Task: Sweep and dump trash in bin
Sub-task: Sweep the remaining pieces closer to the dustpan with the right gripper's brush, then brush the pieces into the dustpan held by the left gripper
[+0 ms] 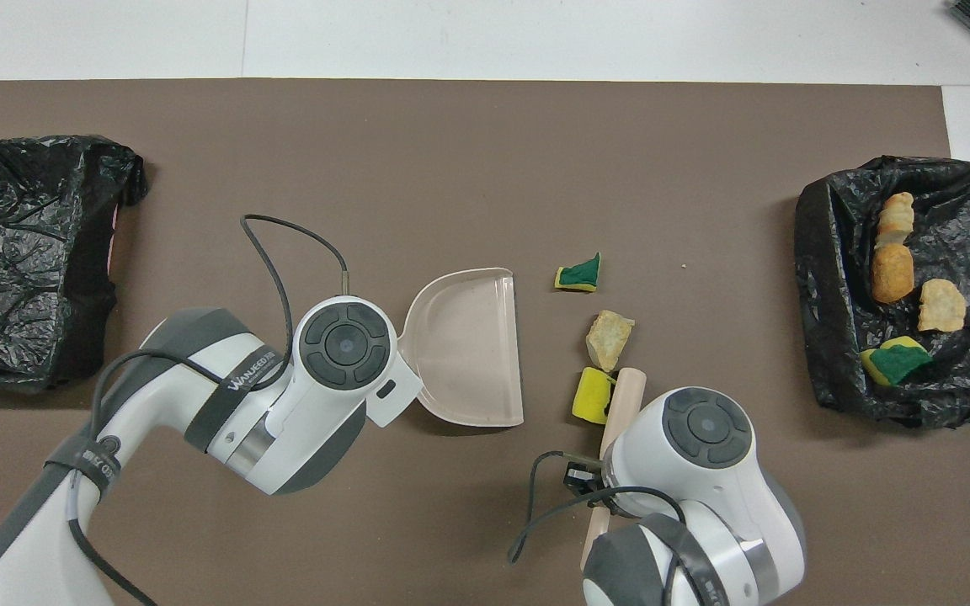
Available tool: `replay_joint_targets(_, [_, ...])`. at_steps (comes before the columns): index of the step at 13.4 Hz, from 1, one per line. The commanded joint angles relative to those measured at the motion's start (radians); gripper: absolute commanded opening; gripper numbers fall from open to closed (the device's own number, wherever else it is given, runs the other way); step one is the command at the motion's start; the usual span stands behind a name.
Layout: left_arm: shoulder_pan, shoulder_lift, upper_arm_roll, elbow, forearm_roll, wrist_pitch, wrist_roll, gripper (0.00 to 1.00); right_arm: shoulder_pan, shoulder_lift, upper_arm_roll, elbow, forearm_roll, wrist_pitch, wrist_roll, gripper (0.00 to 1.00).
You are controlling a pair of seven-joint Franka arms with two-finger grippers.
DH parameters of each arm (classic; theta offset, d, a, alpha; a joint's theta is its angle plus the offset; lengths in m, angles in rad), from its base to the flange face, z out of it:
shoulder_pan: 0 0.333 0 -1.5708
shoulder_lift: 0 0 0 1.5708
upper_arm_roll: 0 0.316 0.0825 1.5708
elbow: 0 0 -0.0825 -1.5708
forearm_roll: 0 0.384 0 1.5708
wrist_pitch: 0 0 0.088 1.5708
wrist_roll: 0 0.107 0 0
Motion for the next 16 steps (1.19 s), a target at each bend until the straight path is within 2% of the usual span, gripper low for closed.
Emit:
replay_joint_targets(1, [-0.018,-0.052,0.009,-0.069,0.015,0.019,-0.027,0.0,-0.01,0.064,0.001,0.081,0.019,0.018,-0.079,0.0])
replay_joint_targets(4, [-0.015,-0.052,0.009,-0.07,0.014,0.018,-0.032,0.0,-0.008,0.116,0.001,0.185,0.022,-0.023,-0.075,0.0])
replay_joint_targets(7, [-0.009,-0.051,0.008,-0.07,0.005,0.019,-0.055,0.0,-0.025,0.128,-0.004,0.289,-0.009,-0.132,-0.084,0.0])
replay_joint_targets(10, [-0.009,-0.051,0.008,-0.07,0.003,0.019,-0.084,0.0,-0.038,0.136,-0.007,0.327,-0.158,-0.159,-0.112,0.0])
replay_joint_targets(12, [-0.012,-0.052,0.008,-0.07,0.003,0.019,-0.113,0.0,-0.08,0.142,-0.007,0.324,-0.251,-0.145,-0.217,0.0])
replay_joint_targets(14, [-0.015,-0.052,0.008,-0.072,0.002,0.019,-0.179,0.0,-0.151,0.157,-0.006,0.325,-0.37,-0.131,-0.426,0.0])
replay_joint_targets(16, [-0.018,-0.055,0.008,-0.079,0.002,0.016,-0.193,0.0,-0.183,0.189,-0.006,0.328,-0.438,-0.099,-0.545,0.0])
